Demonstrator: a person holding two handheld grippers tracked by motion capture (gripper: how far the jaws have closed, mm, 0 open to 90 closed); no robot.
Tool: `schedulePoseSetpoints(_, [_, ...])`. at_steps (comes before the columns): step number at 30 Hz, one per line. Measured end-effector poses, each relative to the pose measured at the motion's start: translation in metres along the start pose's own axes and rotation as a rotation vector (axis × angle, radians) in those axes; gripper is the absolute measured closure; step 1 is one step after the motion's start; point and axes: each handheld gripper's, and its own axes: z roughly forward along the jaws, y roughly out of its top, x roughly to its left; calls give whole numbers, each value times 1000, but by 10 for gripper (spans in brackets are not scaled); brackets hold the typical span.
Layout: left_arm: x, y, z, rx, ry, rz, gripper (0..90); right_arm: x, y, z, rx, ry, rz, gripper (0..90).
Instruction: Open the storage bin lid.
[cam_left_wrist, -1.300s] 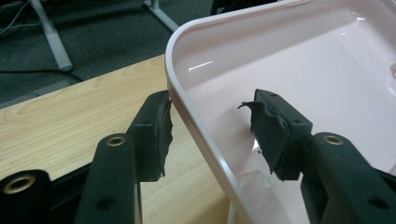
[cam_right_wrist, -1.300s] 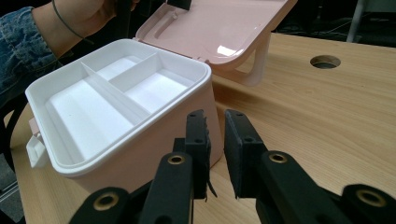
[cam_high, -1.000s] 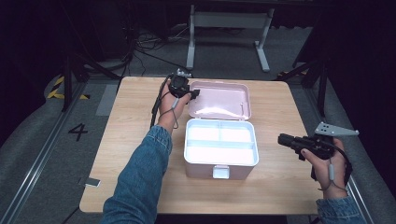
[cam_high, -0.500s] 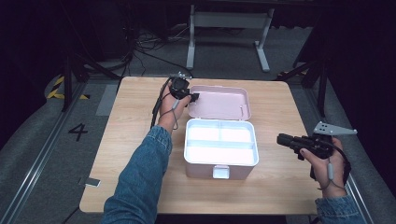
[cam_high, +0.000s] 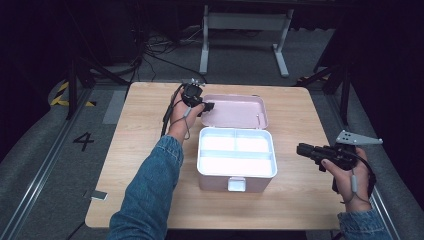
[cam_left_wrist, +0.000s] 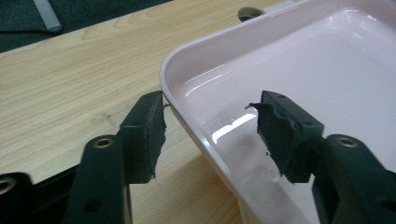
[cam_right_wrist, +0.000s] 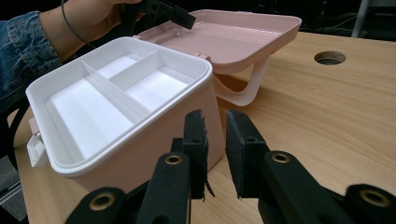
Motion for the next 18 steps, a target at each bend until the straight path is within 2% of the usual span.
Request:
schedulePoseSetpoints(1, [-1, 1, -7, -16, 3, 5, 349, 0, 0, 0, 0, -3, -2, 771])
schedulePoseSetpoints(3, [-2, 2, -11, -28, -1, 7, 337, 0, 0, 0, -1, -4, -1, 765])
schedulePoseSetpoints(8, [-10, 5, -36, -83, -24, 42, 322, -1, 0, 1, -2, -6, -4, 749])
schedulePoseSetpoints(15, [-31, 3, -85, -156, -44, 127, 312, -2, 3, 6, 8, 0, -2, 722])
schedulePoseSetpoints(16, [-31, 3, -85, -156, -44, 127, 309, -2, 3, 6, 8, 0, -2, 722])
schedulePoseSetpoints(17, [-33, 2, -92, -162, -52, 132, 309, -2, 3, 8, 5, 3, 2, 718])
schedulePoseSetpoints(18, [-38, -1, -106, -171, -58, 144, 305, -4, 5, 10, 7, 6, 4, 713])
